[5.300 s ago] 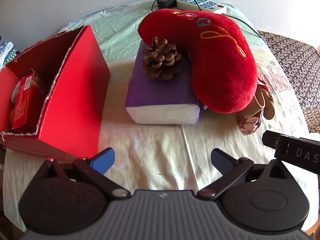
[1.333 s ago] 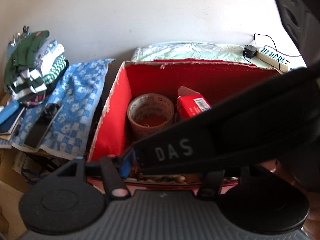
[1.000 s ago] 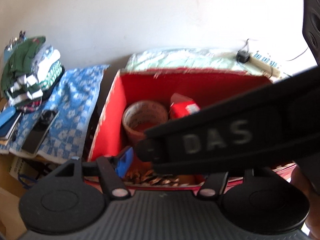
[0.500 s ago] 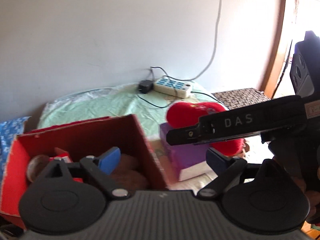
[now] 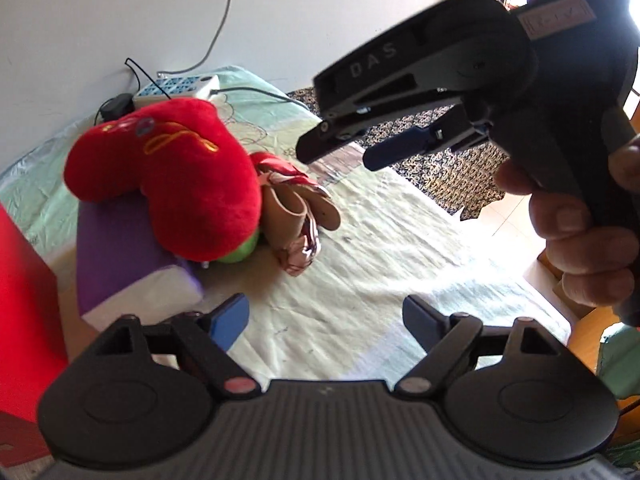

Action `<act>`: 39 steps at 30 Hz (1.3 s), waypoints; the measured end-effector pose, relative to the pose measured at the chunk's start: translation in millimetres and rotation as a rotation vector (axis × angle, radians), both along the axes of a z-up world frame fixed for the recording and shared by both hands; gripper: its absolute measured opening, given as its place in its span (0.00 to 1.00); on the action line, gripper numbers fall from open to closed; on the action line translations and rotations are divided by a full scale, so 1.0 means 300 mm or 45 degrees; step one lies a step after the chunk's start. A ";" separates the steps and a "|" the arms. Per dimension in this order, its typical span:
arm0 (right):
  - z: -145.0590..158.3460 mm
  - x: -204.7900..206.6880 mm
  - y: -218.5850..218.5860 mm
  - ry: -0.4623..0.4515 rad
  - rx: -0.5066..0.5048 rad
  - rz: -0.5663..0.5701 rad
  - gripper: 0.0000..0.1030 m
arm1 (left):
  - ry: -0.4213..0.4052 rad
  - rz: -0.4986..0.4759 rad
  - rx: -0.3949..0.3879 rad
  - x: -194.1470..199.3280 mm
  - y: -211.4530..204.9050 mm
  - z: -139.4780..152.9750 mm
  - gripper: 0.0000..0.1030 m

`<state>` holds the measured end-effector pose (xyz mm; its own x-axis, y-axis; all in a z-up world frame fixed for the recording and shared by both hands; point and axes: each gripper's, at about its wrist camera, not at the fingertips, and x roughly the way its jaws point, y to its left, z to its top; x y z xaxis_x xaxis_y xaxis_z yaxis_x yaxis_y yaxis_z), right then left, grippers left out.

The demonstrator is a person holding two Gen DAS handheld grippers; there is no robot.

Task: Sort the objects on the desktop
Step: 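Move the right gripper to the beige sandals and grasp their straps, then lift the sandals with the right gripper and carry them over the red box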

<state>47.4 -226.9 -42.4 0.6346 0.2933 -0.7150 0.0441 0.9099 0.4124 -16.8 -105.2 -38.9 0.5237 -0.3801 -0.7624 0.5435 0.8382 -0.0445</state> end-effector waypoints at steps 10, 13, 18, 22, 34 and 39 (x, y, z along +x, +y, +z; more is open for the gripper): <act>-0.127 0.235 -0.040 0.128 -0.024 0.163 0.63 | -0.078 0.115 0.117 0.137 -0.194 -0.128 0.84; -0.163 0.295 -0.028 0.193 -0.042 0.186 0.65 | -0.087 0.144 0.138 0.177 -0.221 -0.159 0.85; -0.220 0.361 -0.018 0.289 -0.026 0.255 0.65 | -0.124 0.162 0.155 0.187 -0.255 -0.178 0.91; -0.250 0.382 -0.009 0.337 -0.035 0.299 0.64 | -0.097 0.168 0.138 0.192 -0.257 -0.194 0.92; -0.269 0.387 -0.040 0.344 -0.006 0.364 0.32 | -0.116 0.093 0.182 0.154 -0.277 -0.214 0.90; -0.266 0.330 -0.077 0.342 0.000 0.360 0.28 | -0.164 0.062 0.179 0.110 -0.252 -0.188 0.96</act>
<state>146.4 -250.0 -122.2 0.3190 0.4300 -0.8446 -0.1019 0.9015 0.4205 16.1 -180.9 -95.3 0.6355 -0.2465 -0.7317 0.4960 0.8566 0.1423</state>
